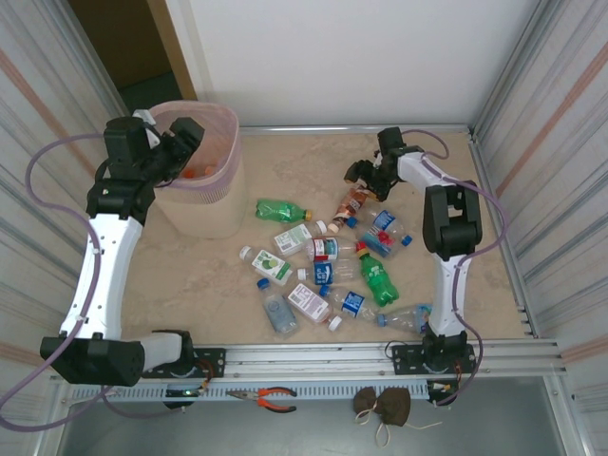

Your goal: Put the plastic bottles in the bin

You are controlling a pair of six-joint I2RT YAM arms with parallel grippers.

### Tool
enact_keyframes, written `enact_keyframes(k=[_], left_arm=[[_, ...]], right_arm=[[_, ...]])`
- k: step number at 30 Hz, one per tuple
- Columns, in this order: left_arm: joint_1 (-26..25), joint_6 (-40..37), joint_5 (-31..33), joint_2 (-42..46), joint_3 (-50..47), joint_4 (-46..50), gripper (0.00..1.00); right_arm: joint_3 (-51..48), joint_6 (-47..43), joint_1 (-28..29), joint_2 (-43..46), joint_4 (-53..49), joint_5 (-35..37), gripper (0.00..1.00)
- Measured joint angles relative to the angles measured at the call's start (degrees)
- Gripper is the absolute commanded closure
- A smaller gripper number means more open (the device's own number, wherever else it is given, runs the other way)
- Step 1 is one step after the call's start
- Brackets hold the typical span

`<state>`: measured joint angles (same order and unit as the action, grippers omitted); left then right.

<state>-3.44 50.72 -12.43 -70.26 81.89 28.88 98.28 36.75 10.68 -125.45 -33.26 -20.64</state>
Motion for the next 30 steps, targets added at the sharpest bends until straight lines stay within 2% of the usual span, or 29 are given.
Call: enact_keyframes(k=[16, 27, 30], left_arm=[[0.0, -0.5, 0.0, 0.2, -0.3, 0.1, 0.24], [0.0, -0.6, 0.0, 1.4, -1.0, 0.5, 0.25], [0.0, -0.6, 0.0, 1.5, -1.1, 0.5, 0.25]], right_arm=[[5.1, 0.2, 1.4, -5.1, -3.2, 1.6, 0.31], [5.2, 1.2, 1.4, -5.2, -3.2, 1.6, 0.48], [5.2, 1.6, 1.3, -5.2, -3.2, 1.7, 0.49]])
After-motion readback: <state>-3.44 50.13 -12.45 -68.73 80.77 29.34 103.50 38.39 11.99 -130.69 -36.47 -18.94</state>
